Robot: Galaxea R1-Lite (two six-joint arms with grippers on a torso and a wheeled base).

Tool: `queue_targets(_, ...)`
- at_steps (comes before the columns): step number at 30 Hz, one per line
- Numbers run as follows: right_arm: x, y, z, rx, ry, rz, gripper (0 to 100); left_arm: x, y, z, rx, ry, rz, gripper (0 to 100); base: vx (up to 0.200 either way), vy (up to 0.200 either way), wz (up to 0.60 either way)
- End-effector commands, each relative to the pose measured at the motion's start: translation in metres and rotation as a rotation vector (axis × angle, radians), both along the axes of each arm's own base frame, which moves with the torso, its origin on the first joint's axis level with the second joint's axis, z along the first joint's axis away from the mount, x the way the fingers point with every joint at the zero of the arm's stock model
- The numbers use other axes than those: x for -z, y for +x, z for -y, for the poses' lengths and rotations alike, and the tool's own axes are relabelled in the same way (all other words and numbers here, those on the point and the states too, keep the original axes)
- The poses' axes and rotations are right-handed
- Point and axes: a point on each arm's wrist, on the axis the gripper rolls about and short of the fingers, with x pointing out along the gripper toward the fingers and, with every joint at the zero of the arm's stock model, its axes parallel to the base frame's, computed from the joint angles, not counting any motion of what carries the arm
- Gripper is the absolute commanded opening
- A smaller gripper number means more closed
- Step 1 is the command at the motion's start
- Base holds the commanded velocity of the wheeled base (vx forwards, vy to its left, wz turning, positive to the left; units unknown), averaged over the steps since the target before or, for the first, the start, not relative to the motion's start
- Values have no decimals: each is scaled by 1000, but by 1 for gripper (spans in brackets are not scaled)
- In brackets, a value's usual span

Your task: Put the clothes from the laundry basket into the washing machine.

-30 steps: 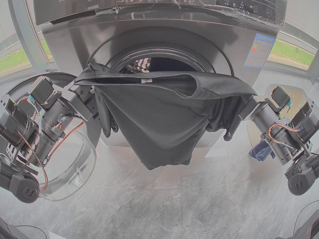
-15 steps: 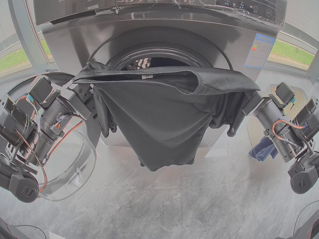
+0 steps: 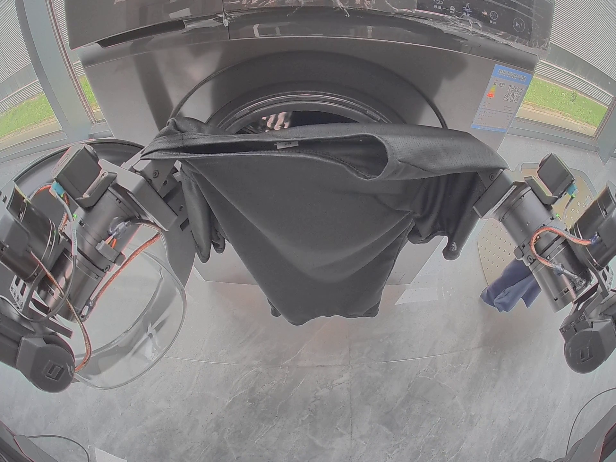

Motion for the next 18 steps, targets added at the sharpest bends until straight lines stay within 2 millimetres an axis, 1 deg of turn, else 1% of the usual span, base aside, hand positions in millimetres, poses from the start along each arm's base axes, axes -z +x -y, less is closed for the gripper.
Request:
queue_targets(1, -1, -1, 1, 1, 2, 4, 0, 0, -1, 1, 8, 1, 2, 0, 0, 0, 0)
queue_targets(5, -1, -1, 1, 2, 1, 2, 0, -1, -1, 3, 15, -2, 4, 0, 0, 0, 0)
queue_targets(7, 6, -1, -3, -9, -11, -21, 0, -1, -4, 14, 60, -3, 2, 0, 0, 0, 0)
queue_targets(10, 11, 0, -4, -13, -19, -37, 0, -1, -6, 20, 83, -4, 2, 0, 0, 0, 0)
queue_targets(11, 19, 1, -5, -14, -38, -67, 0, -1, -8, 24, 101, -3, 1, 0, 0, 0, 0)
queue_targets(14, 29, 1, -7, -21, -65, -107, 0, 0, -8, 26, 109, -2, 0, 0, 0, 0, 0)
queue_targets(17, 41, 6, -18, -44, -88, -139, 0, -2, -6, 27, 108, -7, 7, 0, 0, 0, 0)
queue_targets(18, 49, 10, -22, -51, -104, -162, 0, -2, -5, 28, 108, -6, 6, 0, 0, 0, 0)
